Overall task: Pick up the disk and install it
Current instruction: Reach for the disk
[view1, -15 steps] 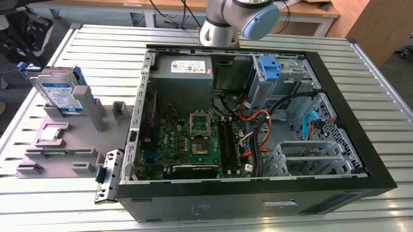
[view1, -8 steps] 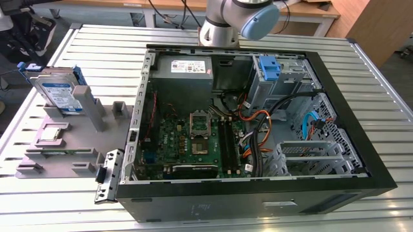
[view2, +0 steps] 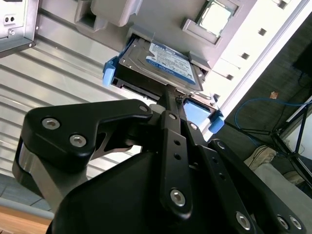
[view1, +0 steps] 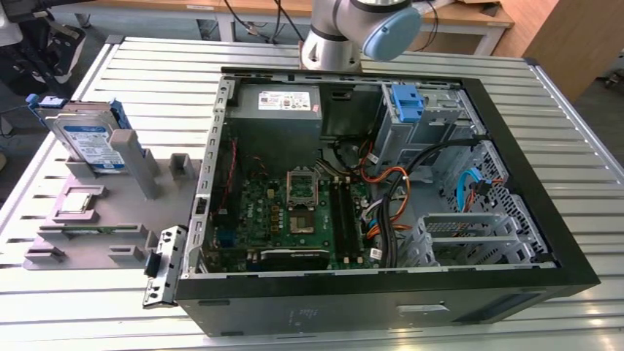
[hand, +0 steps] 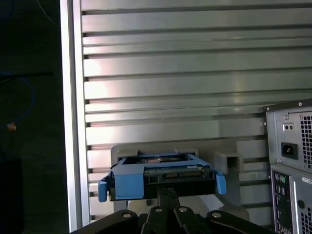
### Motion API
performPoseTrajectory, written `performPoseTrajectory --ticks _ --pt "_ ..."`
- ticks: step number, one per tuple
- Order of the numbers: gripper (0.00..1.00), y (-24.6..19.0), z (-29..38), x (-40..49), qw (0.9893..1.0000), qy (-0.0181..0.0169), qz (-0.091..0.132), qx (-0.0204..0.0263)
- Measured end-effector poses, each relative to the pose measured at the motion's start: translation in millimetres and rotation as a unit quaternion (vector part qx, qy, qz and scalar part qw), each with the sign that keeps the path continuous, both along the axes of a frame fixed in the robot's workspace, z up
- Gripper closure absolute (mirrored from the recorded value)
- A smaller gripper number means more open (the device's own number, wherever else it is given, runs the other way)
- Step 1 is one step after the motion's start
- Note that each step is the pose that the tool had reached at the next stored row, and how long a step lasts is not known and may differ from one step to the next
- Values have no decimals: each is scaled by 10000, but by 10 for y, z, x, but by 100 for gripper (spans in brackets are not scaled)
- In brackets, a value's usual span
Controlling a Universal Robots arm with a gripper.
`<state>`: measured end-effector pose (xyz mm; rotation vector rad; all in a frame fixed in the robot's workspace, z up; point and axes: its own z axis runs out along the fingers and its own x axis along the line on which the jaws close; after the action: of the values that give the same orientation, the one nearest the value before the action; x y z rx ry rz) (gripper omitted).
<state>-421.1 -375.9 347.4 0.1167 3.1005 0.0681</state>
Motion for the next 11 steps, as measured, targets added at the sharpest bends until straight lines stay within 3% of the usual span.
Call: performPoseTrajectory --ticks 11 --pt "89 19 -33 -23 10000 1 0 -1"
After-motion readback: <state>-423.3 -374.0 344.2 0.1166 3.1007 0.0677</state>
